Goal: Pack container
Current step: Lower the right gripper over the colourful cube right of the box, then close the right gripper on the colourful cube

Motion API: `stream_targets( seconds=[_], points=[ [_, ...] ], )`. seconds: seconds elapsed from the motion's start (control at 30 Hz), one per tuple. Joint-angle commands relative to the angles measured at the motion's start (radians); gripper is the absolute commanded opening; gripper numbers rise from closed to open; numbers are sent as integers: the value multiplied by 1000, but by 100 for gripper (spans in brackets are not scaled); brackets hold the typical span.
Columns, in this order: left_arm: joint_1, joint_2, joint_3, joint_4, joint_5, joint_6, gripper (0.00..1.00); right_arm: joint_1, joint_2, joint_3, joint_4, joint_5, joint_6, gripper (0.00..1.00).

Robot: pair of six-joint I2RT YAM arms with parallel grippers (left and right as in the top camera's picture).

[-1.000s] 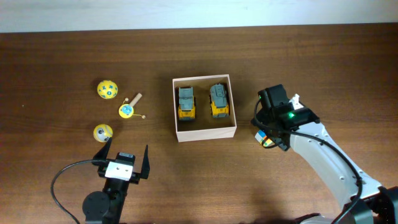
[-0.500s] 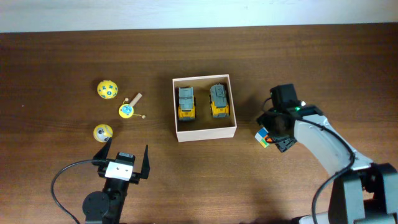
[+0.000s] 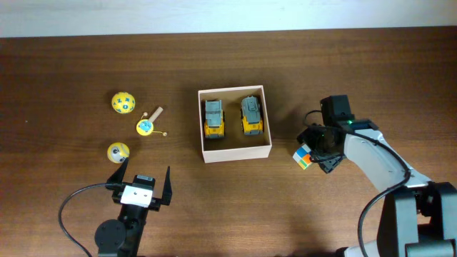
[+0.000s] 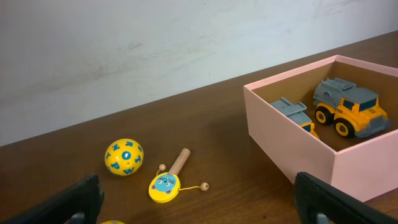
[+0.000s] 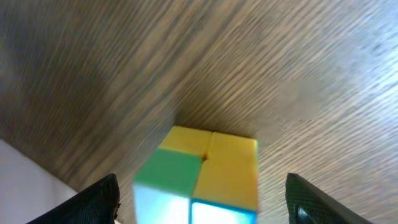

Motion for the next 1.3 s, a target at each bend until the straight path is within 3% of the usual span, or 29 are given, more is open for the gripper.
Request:
stream_targets(
  seconds=[0.0, 0.63, 0.9, 1.27],
  points=[
    [6, 0, -6, -1, -4, 15, 99, 31, 6, -7, 18, -7, -18, 79],
    [6, 0, -6, -1, -4, 15, 99, 50, 131, -7, 52, 37, -12, 76],
    [6, 0, -6, -1, -4, 15, 99, 50, 131, -7, 61, 37, -27, 62],
    [6, 0, -6, -1, -4, 15, 99, 50, 130, -5, 58, 35, -65, 59]
  ],
)
